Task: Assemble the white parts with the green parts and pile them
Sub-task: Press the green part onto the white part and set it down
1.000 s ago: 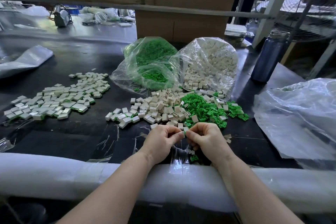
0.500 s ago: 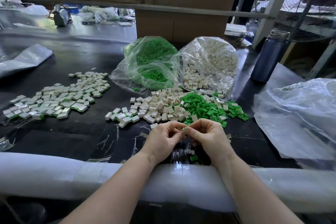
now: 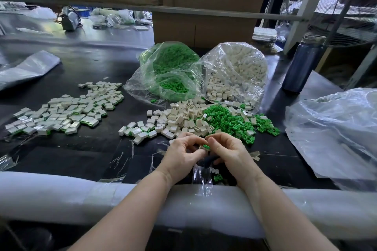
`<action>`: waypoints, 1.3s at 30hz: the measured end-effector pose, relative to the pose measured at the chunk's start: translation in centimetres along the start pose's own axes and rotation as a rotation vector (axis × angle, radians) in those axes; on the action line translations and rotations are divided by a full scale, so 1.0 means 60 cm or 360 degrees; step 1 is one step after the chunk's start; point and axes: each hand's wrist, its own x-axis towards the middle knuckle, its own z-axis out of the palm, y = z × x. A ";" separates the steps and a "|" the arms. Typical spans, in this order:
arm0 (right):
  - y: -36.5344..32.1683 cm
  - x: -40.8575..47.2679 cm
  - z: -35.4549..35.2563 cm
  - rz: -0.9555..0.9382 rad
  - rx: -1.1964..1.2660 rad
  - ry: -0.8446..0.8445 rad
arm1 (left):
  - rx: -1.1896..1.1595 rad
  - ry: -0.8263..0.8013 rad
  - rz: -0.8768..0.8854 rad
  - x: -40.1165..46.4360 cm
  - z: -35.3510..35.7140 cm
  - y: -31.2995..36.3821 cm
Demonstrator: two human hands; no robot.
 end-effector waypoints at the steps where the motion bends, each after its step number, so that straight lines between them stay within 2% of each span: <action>1: -0.001 0.001 0.002 0.0017 -0.0047 -0.0043 | 0.0004 -0.0007 0.0008 -0.001 0.000 0.001; 5: -0.003 0.001 0.005 0.0046 -0.0089 -0.0209 | -0.0023 -0.0033 0.0053 -0.004 0.002 0.004; 14: -0.003 -0.001 0.002 0.0006 0.0043 -0.0301 | 0.0159 -0.0140 0.0103 -0.007 0.002 0.008; 30: 0.002 -0.002 -0.003 0.0010 -0.0090 -0.0232 | 0.0286 -0.0286 0.0076 -0.002 0.004 0.002; 39: 0.000 -0.003 0.000 0.0013 0.0076 -0.0259 | 0.0325 -0.0305 0.0102 -0.002 0.004 0.000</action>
